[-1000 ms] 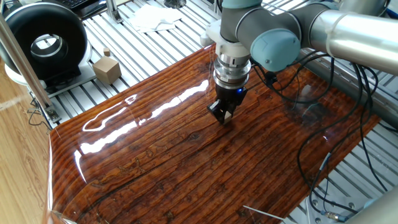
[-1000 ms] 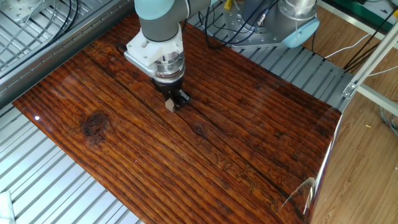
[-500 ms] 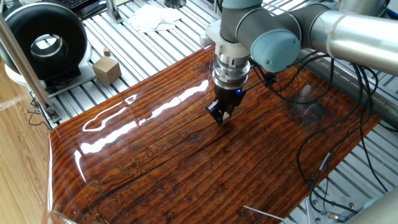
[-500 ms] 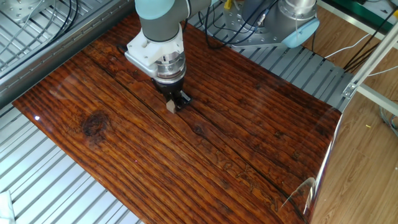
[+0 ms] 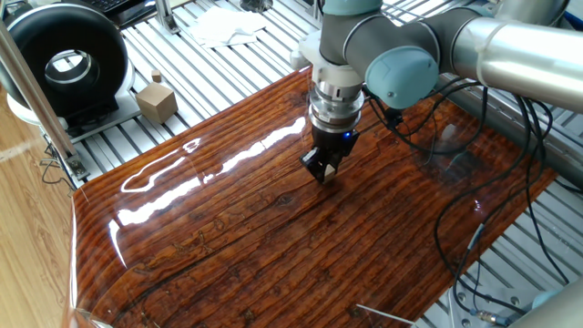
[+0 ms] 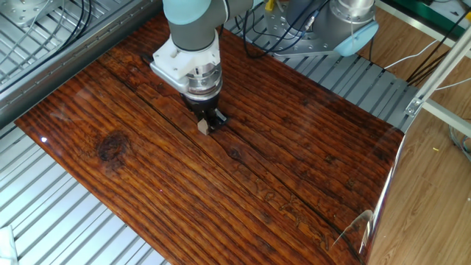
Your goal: Hold a small block with the gripper and sweep it from left to right on the table
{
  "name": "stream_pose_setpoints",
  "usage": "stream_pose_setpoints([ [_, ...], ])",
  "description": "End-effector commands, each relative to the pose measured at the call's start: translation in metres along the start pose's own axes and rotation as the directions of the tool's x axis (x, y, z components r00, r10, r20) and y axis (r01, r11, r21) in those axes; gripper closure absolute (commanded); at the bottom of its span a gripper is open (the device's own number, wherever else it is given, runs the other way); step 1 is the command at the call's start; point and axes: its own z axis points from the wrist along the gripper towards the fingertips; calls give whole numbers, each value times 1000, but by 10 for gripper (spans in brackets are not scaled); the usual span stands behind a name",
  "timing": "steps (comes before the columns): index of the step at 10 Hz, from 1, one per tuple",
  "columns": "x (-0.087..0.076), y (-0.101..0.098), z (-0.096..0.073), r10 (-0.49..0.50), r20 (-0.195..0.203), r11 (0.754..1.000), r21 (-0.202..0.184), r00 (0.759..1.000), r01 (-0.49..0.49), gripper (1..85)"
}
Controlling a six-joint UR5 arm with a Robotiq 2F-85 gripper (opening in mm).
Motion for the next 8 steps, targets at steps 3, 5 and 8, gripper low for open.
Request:
stream_pose_setpoints([
  [3, -1, 6, -2, 14, 7, 1000, -11, 1000, -14, 847],
  [5, -1, 6, -2, 14, 7, 1000, -11, 1000, -14, 847],
  [8, -2, 7, -2, 17, 8, 1000, -14, 1000, -17, 847],
])
